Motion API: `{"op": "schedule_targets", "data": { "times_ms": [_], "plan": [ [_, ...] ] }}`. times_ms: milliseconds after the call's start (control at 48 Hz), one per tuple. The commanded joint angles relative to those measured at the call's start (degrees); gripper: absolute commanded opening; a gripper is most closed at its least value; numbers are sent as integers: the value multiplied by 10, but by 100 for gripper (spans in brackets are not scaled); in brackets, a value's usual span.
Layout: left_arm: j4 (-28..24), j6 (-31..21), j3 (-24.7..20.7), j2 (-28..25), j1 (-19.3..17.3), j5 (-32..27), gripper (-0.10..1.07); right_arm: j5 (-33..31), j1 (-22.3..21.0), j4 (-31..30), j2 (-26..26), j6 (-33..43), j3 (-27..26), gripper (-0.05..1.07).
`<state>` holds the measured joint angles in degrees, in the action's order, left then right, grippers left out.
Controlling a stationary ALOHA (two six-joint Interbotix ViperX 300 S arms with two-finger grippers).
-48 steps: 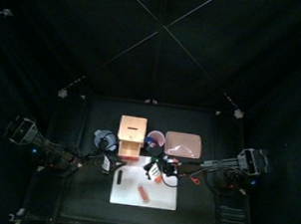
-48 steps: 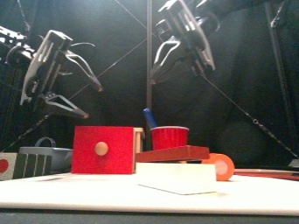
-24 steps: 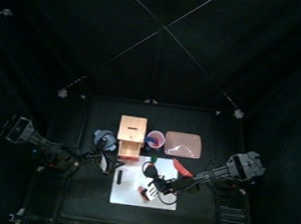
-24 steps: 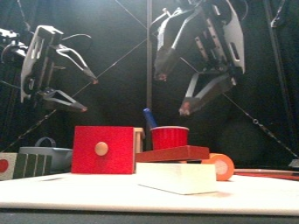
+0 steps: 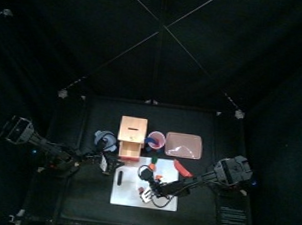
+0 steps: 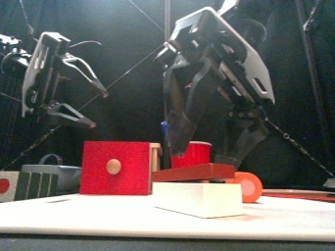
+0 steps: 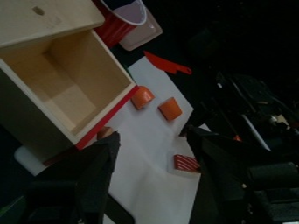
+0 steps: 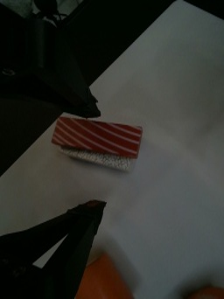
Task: Grab assembled salmon sushi
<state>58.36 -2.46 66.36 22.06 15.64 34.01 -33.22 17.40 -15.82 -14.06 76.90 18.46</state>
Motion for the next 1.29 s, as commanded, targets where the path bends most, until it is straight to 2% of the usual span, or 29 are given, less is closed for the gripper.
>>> {"op": "schedule_targets", "data": {
  "times_ms": [0, 292, 521, 667, 833, 1021, 1271],
  "plan": [
    [-2, 1, -4, 3, -1, 2, 95, -3, 2, 4, -2, -2, -25, 103],
    [-2, 2, 0, 4, -4, 1, 95, -13, 4, 7, -24, 4, -47, 96],
    [-1, 1, 3, 3, -4, 2, 95, -36, 5, 12, -42, 0, -67, 79],
    [0, 1, 4, 3, -4, 2, 95, -62, 4, 6, -32, -3, -69, 69],
    [0, 1, 6, 3, -4, 2, 95, -73, -3, -31, 16, -3, -68, 68],
    [0, 1, 8, 4, -4, 2, 95, -70, -40, -82, 57, -4, -76, 68],
    [-3, 2, 10, 3, -9, 2, 95, -42, -109, -170, 48, -4, -120, 68]
  ]
}}
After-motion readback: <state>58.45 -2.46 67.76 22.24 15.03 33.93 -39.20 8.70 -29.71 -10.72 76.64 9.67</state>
